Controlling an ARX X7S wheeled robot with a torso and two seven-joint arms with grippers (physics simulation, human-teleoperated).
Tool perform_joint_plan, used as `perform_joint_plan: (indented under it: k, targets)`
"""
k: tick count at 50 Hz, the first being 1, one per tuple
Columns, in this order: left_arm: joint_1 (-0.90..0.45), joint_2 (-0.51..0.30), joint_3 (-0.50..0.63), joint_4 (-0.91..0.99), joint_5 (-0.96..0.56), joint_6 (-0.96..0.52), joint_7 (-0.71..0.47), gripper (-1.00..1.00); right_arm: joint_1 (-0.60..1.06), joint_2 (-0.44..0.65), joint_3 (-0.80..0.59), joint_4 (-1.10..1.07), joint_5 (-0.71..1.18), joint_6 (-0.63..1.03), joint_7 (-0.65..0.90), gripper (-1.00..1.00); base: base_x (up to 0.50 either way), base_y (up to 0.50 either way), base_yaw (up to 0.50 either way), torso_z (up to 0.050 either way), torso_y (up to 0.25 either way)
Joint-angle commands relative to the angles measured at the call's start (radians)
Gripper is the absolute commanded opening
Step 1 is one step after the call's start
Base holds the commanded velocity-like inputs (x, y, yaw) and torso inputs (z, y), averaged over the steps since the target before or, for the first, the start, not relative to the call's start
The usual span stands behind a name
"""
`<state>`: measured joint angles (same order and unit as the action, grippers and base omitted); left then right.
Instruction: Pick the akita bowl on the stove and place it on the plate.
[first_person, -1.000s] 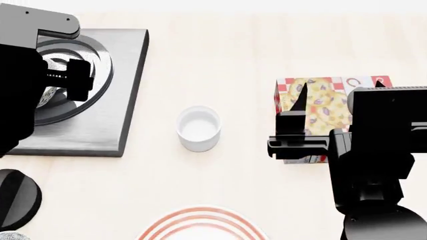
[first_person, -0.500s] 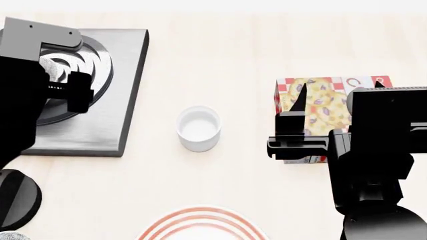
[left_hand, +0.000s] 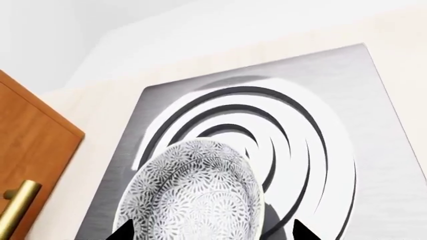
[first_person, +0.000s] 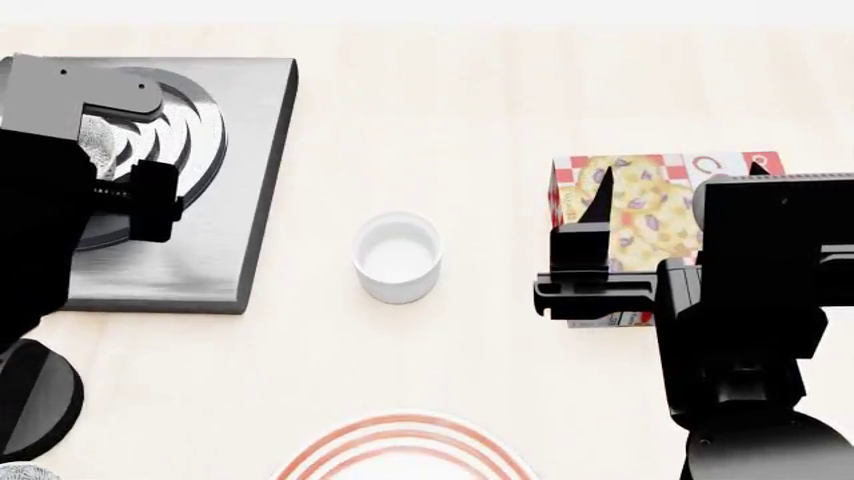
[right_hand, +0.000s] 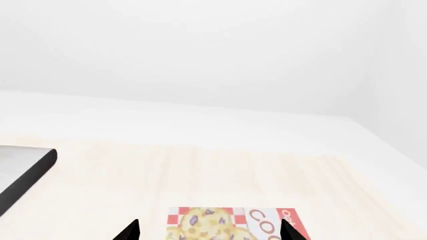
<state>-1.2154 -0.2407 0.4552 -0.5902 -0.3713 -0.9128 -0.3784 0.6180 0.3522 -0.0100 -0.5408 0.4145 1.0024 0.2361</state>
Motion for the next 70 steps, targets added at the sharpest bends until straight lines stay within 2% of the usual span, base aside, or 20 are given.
perform_joint_plan:
  k: [1, 61, 62, 70]
  targets:
    - [0.004, 0.013, -0.019, -0.009, 0.005, 0.004, 0.020, 1.00, -0.003, -0.014, 0.019, 0.017, -0.015, -0.021, -0.018, 1.00, 0.00, 0.00, 0.00, 0.000, 0.000]
    - [0.018, -0.002, 0.013, -0.043, 0.011, 0.034, 0.033, 1.00, -0.001, -0.005, 0.011, 0.023, 0.001, -0.030, -0.002, 1.00, 0.00, 0.00, 0.00, 0.000, 0.000]
    - [0.019, -0.002, 0.012, -0.045, 0.011, 0.039, 0.033, -1.00, -0.003, -0.004, 0.009, 0.025, 0.000, -0.034, -0.004, 1.00, 0.00, 0.00, 0.00, 0.000, 0.000]
    - [0.024, -0.006, 0.015, -0.022, 0.007, 0.025, 0.030, -1.00, -0.002, -0.002, 0.011, 0.022, 0.005, -0.030, -0.001, 1.00, 0.00, 0.00, 0.00, 0.000, 0.000]
